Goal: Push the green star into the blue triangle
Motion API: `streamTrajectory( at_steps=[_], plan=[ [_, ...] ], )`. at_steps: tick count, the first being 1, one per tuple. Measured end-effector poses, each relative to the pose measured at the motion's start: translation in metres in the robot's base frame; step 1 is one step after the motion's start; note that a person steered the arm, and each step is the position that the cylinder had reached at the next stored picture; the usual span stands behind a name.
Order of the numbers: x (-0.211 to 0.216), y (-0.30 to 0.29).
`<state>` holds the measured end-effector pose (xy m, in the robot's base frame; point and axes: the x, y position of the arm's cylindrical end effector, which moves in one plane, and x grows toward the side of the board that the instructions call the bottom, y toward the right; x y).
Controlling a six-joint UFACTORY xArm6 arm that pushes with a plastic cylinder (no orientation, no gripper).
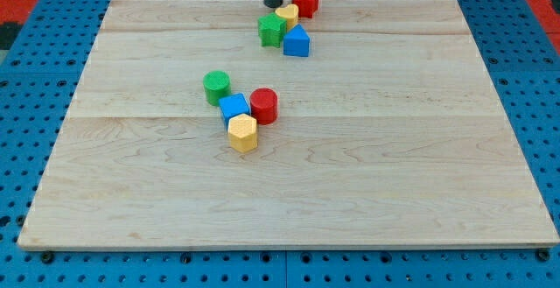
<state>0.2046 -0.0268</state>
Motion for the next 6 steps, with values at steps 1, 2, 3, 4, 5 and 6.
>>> streamTrajectory(
  at_steps=[1,2,3,4,5,6],
  plan=[
    [0.025,-0.023],
    [0.071,-0.011],
    [0.097,0.026],
    [0.103,0.069],
    [0.098,0.007],
    [0.069,-0.089]
  ],
)
